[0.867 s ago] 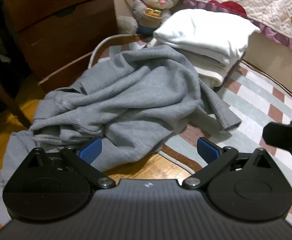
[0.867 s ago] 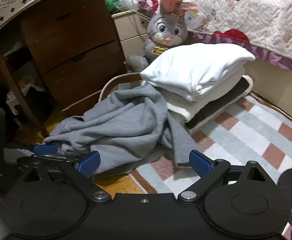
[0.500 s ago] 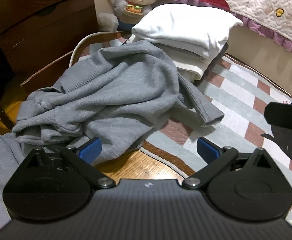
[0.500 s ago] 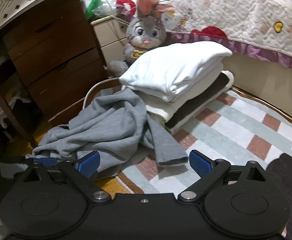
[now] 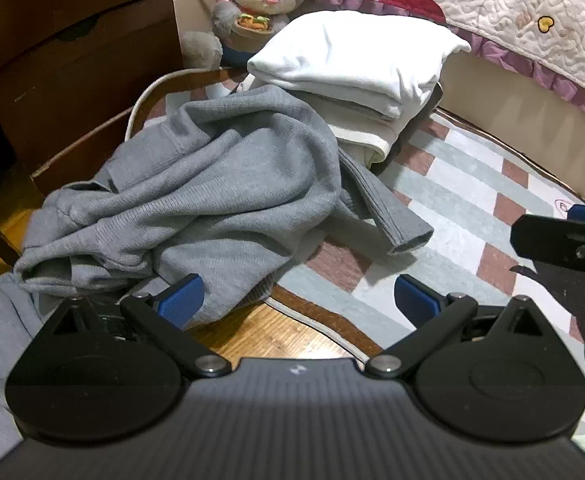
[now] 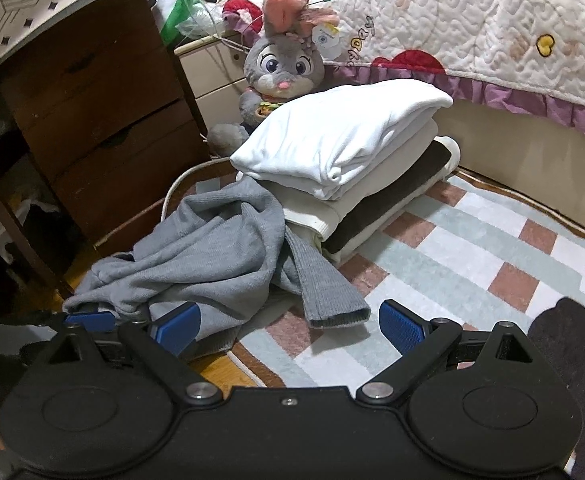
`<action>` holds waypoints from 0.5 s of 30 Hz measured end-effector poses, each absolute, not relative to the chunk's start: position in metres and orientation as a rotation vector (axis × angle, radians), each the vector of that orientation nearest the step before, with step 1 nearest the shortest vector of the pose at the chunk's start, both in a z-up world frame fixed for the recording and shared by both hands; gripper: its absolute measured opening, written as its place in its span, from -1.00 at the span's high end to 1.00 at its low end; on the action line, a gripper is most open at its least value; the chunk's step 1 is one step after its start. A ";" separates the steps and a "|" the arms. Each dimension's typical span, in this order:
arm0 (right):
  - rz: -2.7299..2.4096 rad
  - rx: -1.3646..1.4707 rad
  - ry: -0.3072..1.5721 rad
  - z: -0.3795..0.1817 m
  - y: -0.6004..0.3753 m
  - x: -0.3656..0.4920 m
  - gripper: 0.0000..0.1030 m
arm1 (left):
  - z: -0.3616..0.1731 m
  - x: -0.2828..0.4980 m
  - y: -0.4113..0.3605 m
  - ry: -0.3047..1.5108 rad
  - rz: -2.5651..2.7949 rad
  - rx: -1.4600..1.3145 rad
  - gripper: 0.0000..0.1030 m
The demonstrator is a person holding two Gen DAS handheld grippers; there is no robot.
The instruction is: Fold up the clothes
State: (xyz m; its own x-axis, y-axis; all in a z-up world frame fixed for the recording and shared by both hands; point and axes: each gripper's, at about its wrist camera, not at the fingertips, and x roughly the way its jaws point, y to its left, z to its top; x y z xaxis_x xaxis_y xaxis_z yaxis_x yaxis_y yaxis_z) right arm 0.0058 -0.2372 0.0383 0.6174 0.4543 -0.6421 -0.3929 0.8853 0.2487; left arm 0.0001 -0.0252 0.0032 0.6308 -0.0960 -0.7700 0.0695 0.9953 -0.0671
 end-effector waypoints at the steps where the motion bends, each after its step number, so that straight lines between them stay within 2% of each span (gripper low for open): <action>1: 0.488 0.077 0.762 0.038 -0.236 0.006 -0.90 | 0.003 0.000 -0.025 0.884 -0.093 -0.032 -1.00; 15: 0.499 0.090 0.767 0.036 -0.237 0.006 -0.90 | 0.000 0.002 -0.019 0.902 -0.078 -0.055 -1.00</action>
State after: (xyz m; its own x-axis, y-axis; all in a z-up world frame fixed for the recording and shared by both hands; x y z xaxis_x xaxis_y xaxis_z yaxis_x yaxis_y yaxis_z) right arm 0.0061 -0.2371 0.0355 0.6099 0.4637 -0.6426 -0.3991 0.8803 0.2565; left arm 0.0021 -0.0192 -0.0004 0.6177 -0.0908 -0.7812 0.0445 0.9958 -0.0805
